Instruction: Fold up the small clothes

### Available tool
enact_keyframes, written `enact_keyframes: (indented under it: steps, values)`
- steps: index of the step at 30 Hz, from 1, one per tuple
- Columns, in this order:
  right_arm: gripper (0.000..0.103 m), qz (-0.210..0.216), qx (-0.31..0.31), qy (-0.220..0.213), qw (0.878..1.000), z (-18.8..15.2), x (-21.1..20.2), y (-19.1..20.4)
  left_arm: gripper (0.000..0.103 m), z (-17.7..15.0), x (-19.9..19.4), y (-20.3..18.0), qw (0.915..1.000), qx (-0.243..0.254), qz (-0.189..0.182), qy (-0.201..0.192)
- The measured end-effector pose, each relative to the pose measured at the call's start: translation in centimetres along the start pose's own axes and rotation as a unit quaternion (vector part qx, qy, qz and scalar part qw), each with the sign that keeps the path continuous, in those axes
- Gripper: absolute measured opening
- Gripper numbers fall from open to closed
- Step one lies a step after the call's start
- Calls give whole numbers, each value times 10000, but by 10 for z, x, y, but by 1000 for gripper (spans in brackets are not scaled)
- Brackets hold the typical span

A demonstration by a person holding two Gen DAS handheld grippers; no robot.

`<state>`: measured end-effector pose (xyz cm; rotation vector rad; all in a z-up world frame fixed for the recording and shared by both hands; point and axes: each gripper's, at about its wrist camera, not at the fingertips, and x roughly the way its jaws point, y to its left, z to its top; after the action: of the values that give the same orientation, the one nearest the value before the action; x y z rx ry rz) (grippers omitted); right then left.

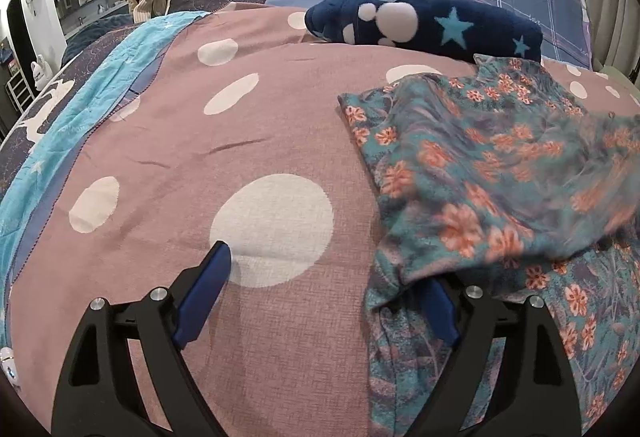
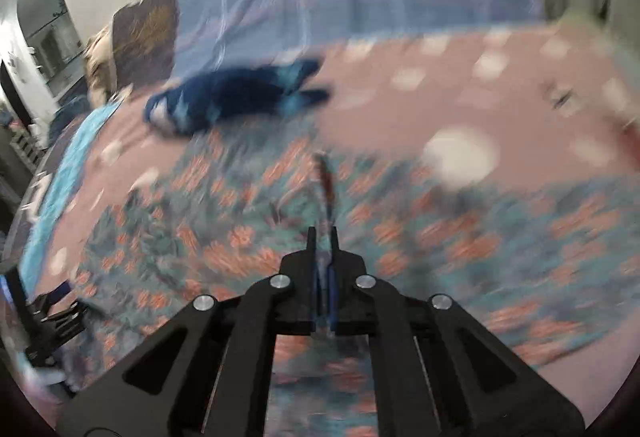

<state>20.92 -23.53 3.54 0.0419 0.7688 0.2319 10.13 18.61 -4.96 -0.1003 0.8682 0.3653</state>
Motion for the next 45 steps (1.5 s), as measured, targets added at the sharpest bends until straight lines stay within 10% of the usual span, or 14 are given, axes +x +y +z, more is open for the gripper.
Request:
enact_keyframes:
  steps: [5,11,16,21,30,31,32,40,45]
  values:
    - [15,-78,214,1079,9939,-22,41,-31,88,-2,-11,-6,9997,213,-60,-123]
    - [27,-368,-36,309,9988,-8,8,-11,82,-11,-23,3,9967,219,-782,-32]
    - [27,918,-1050,391,9895,20,1,90,55,-9,-23,16,9876,-160,-1562,18]
    - [27,2009,-2093,898,9528,15,27,225,54,-4,-19,21,9788,-446,-1997,12]
    - [48,1536,-3366,1489,9170,-10,107,369,46,-9,-14,3,9805,-165,-1957,-32]
    - [45,1334,-3513,1534,9139,-13,116,375,35,-9,-12,3,9819,-192,-1886,-27]
    - [12,1124,-3647,1573,9108,-19,125,380,28,-10,-11,5,9844,-281,-1738,-29]
    - [0,1705,-2665,1234,9406,6,147,385,12,-14,-15,15,9891,-639,-1312,-175]
    - [25,1568,-2632,840,9482,15,112,344,15,-16,-14,24,9856,-749,-1509,-152]
